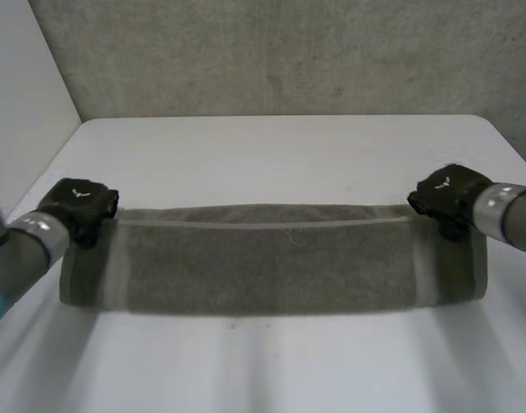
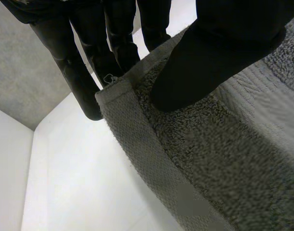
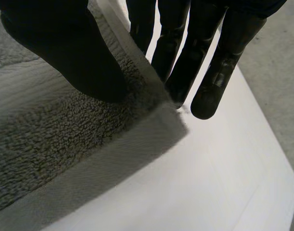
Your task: Fold the towel.
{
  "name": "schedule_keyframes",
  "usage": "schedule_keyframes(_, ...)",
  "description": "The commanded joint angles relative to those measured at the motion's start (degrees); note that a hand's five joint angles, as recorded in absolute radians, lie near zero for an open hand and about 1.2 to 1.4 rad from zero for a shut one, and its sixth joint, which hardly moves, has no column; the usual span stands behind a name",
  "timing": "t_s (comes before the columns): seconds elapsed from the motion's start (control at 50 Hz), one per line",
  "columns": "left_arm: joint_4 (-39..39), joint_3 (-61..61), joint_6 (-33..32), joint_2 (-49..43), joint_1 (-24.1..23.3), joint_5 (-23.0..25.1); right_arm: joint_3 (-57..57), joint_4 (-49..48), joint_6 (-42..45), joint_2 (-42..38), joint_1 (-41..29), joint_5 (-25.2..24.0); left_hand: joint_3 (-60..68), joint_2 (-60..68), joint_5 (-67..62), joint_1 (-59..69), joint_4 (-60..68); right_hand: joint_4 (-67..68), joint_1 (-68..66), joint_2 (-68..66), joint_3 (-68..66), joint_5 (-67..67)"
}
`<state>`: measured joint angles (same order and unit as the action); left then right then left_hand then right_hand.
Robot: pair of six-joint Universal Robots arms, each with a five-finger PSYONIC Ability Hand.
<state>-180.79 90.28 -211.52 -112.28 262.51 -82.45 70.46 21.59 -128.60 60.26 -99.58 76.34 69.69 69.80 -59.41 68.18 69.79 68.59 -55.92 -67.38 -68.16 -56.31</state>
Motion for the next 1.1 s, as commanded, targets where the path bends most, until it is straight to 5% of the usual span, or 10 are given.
schedule_keyframes(0.02, -1.40, -13.70, -0.12, -12.86, -2.09, -6.06, -7.36, -9.81, -1.83, -9.37, -1.58, 3.11, 10.31, 10.20, -10.59, 11.82, 10.21, 11.41, -24.08, -12.62, -11.84, -13.69)
schedule_keyframes(0.28, -13.00, -20.76, -0.56, -21.84, -4.72, -5.71, -20.10, -18.86, -1.74, -22.73, -3.60, 6.98, 10.31, 10.20, -10.59, 11.82, 10.21, 11.41, -24.08, -12.62, -11.84, -13.69)
schedule_keyframes(0.3, -13.01, -20.76, -0.56, -21.84, -4.72, -5.71, -20.80, -19.65, -1.83, -23.60, -3.69, 7.07, 10.31, 10.20, -10.59, 11.82, 10.21, -12.35, -0.32, 11.13, 11.92, 10.06)
schedule_keyframes(0.32, -14.06, -20.67, -0.47, -22.19, -5.07, -5.71, -20.98, -20.79, -1.83, -24.22, -3.86, 7.33, -8.99, -9.10, 8.70, -7.48, -9.08, -42.06, 29.39, 40.84, 41.63, 39.77)
schedule_keyframes(0.34, -14.94, -20.50, -0.56, -22.37, -5.34, -5.97, -20.98, -20.80, -1.83, -24.22, -3.87, 7.33, -41.15, -41.26, 40.87, -39.64, -41.25, -42.36, 29.69, 41.14, 41.93, 40.07)
schedule_keyframes(0.36, -14.95, -20.50, -0.56, -22.37, -5.34, -5.97, -20.98, -22.02, -1.74, -24.48, -4.21, 7.50, -41.48, -41.59, 41.19, -39.96, -41.57, -58.59, 45.92, 57.38, 58.16, 56.31)
schedule_keyframes(0.4, -15.82, -20.06, -0.38, -22.28, -5.69, -6.15, -20.81, -23.17, -1.83, -24.40, -4.66, 7.77, -58.95, -59.06, 58.67, -57.44, -59.05, -58.59, 45.92, 57.38, 58.16, 56.31)
schedule_keyframes(0.64, -15.65, -12.32, -0.12, -15.78, -7.01, -5.80, -9.76, -25.02, -17.10, -10.01, -4.39, 6.72, -59.31, -59.42, 59.02, -57.80, -59.41, -58.59, 45.92, 57.38, 58.16, 56.31)
schedule_keyframes(0.84, -15.65, 0.33, 1.46, -2.86, -7.45, -5.62, 8.35, -24.23, -20.19, 4.15, -2.47, 5.49, -59.65, -59.76, 59.36, -58.14, -59.74, -58.59, 45.92, 57.38, 58.16, 56.31)
schedule_keyframes(1.1, -15.74, 8.59, 26.32, 7.51, -8.15, -5.53, 25.78, -25.54, -20.02, 7.51, 4.66, -0.40, -59.65, -59.76, 59.36, -58.14, -59.74, -34.96, 22.29, 33.74, 34.53, 32.67)
